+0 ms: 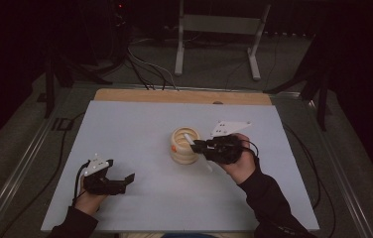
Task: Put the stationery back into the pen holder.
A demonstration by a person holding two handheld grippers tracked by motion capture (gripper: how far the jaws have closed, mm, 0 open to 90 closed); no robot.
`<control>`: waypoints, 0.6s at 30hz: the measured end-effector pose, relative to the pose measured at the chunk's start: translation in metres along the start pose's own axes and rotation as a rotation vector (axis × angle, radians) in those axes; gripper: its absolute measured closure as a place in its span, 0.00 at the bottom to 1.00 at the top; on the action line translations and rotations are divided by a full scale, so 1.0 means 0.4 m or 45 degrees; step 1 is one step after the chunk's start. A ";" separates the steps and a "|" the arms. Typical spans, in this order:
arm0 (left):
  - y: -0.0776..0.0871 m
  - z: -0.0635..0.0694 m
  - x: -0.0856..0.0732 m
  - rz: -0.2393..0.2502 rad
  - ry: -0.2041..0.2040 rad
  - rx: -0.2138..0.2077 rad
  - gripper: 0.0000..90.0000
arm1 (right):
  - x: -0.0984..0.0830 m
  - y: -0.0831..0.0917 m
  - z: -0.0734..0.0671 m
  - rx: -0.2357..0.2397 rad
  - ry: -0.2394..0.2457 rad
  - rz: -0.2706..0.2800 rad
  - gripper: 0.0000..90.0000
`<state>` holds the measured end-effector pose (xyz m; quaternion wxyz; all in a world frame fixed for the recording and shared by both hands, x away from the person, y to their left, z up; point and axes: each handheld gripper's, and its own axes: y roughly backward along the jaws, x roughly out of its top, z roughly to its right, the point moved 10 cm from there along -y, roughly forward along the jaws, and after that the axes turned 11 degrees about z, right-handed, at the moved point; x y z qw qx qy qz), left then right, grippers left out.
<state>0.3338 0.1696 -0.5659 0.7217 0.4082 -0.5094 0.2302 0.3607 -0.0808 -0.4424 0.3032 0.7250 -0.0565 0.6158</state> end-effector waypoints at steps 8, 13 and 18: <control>0.000 -0.001 -0.001 -0.002 0.000 0.000 0.00 | 0.043 -0.001 0.022 -0.024 -0.008 0.068 0.88; 0.000 -0.001 0.000 -0.001 0.000 0.001 0.00 | 0.066 -0.004 0.038 -0.044 -0.013 0.105 0.88; 0.000 -0.001 -0.001 -0.003 -0.002 0.002 0.00 | 0.085 -0.010 0.051 -0.059 -0.014 0.136 0.88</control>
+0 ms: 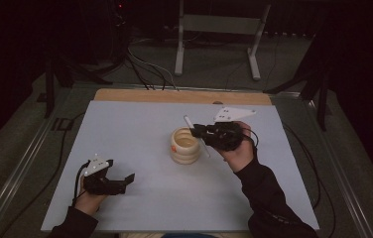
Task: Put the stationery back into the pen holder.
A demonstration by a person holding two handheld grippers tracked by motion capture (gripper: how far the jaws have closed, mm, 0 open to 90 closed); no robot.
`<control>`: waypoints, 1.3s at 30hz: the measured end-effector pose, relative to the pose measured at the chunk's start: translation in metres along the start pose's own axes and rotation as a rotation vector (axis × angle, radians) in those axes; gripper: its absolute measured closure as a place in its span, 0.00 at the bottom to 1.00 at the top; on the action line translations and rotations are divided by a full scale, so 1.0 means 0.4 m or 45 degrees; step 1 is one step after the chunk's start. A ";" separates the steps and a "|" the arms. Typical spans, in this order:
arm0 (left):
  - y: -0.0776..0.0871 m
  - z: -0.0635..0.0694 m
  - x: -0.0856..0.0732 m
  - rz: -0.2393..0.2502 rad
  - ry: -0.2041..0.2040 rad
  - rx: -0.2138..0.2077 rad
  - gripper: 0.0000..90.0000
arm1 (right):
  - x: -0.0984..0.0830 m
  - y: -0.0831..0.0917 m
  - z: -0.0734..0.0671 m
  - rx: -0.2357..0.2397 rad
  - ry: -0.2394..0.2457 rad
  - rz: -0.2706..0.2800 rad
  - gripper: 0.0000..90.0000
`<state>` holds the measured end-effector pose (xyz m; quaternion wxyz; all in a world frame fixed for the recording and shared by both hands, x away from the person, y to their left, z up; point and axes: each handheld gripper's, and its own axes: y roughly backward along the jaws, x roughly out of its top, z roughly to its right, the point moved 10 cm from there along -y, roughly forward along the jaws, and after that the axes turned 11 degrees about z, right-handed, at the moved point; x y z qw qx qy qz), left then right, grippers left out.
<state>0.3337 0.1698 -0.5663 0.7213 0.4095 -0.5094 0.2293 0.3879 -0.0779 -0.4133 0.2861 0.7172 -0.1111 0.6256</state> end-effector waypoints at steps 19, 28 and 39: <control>0.001 -0.001 0.000 -0.002 0.000 -0.002 0.00 | 0.048 -0.050 0.050 -0.071 -0.029 0.118 0.88; 0.002 -0.002 0.001 0.001 -0.004 -0.003 0.00 | 0.058 -0.080 0.082 -0.127 -0.081 0.186 0.88; 0.002 -0.001 0.001 0.003 0.001 -0.005 0.00 | 0.038 -0.114 0.116 -0.197 -0.154 0.226 0.88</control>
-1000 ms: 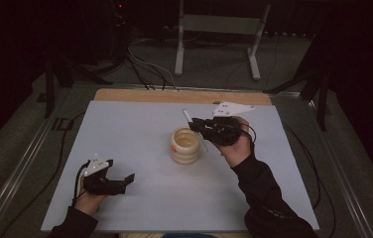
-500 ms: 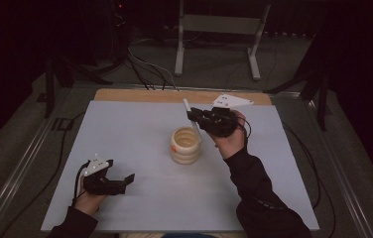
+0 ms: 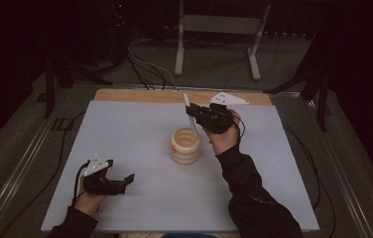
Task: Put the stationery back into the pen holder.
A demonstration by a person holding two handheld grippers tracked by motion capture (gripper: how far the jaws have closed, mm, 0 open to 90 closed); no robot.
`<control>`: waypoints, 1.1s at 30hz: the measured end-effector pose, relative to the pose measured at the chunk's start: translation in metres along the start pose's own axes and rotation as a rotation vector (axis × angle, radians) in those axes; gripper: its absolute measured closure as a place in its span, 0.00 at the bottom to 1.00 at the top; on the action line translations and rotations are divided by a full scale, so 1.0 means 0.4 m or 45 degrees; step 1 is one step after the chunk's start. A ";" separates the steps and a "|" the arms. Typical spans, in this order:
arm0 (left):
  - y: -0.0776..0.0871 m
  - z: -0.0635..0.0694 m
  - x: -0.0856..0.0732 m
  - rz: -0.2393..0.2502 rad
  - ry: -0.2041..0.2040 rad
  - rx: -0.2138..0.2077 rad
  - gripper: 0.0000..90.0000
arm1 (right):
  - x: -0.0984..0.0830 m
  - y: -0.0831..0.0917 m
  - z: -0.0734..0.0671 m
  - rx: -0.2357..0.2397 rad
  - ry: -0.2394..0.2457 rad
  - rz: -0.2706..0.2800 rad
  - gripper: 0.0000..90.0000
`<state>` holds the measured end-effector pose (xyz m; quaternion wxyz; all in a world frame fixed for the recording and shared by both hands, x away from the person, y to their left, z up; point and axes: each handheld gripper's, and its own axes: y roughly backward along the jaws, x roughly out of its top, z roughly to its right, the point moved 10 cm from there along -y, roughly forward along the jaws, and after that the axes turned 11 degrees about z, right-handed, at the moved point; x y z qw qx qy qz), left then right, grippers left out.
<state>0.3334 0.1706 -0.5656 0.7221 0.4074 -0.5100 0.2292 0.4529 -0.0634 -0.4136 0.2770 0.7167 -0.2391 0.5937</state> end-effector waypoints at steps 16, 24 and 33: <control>0.000 0.000 0.000 -0.001 -0.005 0.000 0.00 | -0.067 -0.027 0.024 -0.055 -0.060 -0.003 0.88; 0.000 -0.001 -0.001 0.000 -0.002 -0.001 0.00 | -0.098 -0.036 0.029 -0.059 -0.094 -0.012 0.88; 0.000 -0.001 -0.002 -0.003 -0.002 -0.001 0.00 | -0.147 -0.044 0.023 -0.035 -0.121 -0.066 0.87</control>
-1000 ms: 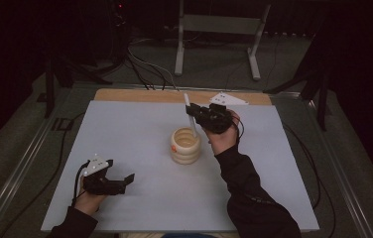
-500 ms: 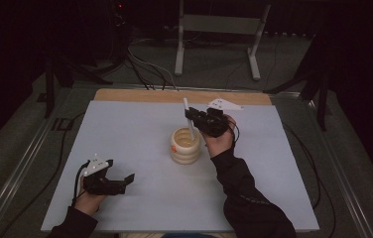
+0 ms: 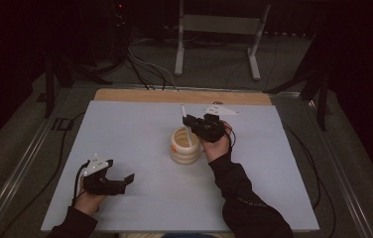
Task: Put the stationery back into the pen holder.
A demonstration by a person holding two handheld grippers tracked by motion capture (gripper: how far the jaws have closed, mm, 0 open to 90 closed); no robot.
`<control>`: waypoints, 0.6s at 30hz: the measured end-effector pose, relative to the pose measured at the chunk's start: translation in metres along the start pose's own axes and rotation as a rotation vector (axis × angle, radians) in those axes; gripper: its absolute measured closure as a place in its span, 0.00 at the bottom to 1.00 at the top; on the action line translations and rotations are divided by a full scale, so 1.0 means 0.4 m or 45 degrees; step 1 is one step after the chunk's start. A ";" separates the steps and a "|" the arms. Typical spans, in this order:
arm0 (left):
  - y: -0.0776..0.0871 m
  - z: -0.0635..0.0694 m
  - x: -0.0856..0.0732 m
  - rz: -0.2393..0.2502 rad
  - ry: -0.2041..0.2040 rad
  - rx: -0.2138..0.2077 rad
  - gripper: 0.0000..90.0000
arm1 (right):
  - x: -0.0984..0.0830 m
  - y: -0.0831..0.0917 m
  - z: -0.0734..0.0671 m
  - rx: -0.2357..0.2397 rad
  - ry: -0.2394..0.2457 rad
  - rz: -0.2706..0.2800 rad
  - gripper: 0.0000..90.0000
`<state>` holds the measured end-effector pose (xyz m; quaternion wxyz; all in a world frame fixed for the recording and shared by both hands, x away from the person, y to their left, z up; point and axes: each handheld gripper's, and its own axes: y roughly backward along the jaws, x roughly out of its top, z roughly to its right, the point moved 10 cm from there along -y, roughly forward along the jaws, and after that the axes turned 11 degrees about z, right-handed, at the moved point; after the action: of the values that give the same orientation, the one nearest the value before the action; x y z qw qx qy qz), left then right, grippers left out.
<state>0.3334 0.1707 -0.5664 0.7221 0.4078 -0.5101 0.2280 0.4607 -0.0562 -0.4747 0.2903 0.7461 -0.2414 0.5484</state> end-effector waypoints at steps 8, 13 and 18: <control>0.000 0.000 0.000 0.001 -0.001 0.001 0.00 | -0.038 -0.002 0.010 -0.013 -0.045 -0.074 0.86; 0.000 0.000 0.000 0.001 0.001 0.001 0.00 | -0.038 -0.001 0.008 -0.014 -0.035 -0.078 0.60; 0.000 0.000 0.000 -0.001 -0.002 0.003 0.00 | -0.020 0.010 -0.001 0.003 -0.024 -0.063 0.33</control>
<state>0.3335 0.1708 -0.5665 0.7215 0.4089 -0.5102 0.2280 0.4554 -0.0584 -0.4815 0.3007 0.7573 -0.2250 0.5343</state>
